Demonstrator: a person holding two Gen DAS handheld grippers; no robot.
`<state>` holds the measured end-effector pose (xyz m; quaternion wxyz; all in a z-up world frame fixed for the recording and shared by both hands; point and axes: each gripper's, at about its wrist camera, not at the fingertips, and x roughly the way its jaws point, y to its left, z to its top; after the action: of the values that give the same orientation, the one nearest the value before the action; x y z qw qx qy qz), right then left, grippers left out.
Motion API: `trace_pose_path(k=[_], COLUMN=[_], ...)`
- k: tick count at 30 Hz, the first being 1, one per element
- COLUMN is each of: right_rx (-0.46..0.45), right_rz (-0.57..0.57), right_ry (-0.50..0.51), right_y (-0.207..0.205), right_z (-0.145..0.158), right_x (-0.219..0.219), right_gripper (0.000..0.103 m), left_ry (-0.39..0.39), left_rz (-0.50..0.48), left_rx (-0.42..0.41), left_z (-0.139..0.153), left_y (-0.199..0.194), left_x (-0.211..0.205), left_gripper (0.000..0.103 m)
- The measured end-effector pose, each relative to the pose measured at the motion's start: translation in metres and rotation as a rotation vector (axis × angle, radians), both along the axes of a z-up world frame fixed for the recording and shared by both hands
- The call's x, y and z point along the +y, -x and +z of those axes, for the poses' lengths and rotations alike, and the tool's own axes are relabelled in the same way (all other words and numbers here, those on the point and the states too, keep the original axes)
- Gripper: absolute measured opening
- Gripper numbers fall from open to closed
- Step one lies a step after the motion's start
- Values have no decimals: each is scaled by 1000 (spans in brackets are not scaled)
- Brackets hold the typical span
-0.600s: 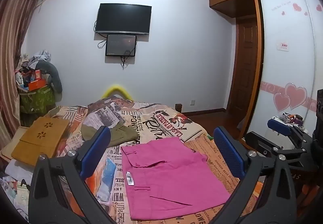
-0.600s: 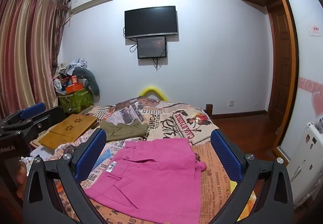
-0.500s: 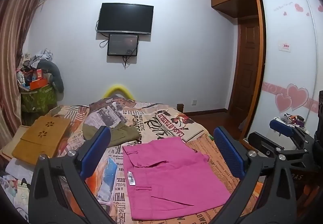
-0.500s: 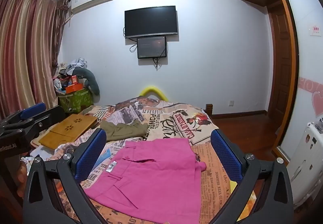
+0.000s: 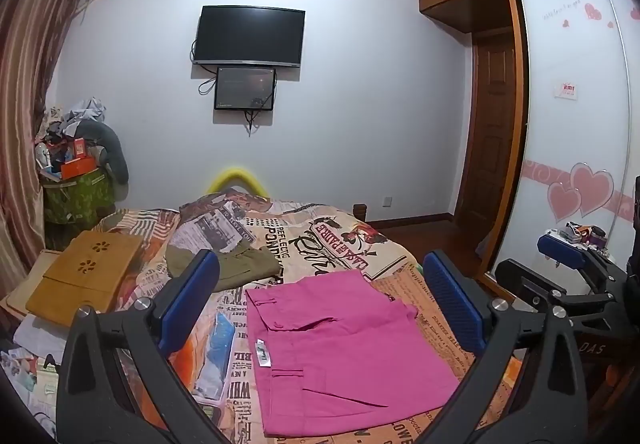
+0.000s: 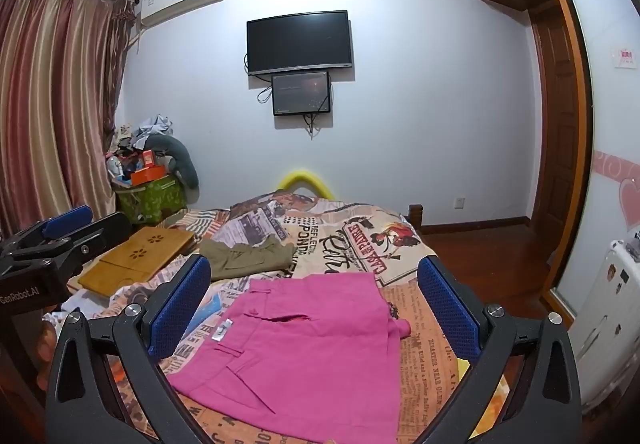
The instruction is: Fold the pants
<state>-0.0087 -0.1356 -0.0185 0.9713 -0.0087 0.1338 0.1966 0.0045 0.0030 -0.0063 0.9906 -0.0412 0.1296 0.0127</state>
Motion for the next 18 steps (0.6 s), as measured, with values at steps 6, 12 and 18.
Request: trace_pose_path(k=[6, 12, 18], right_rx=[0, 0, -2], right_rz=[0, 0, 0], right_ry=[-1, -2, -3], right_y=[0, 0, 0], right_z=[0, 1, 1], right_x=[0, 0, 1], right_gripper=[103, 103, 103], left_ry=[2, 1, 0], left_rz=[1, 3, 7], left_rx=[1, 1, -1], left_z=[1, 1, 1], left_y=[0, -1, 0], left_x=[0, -1, 1], left_gripper=[103, 103, 103])
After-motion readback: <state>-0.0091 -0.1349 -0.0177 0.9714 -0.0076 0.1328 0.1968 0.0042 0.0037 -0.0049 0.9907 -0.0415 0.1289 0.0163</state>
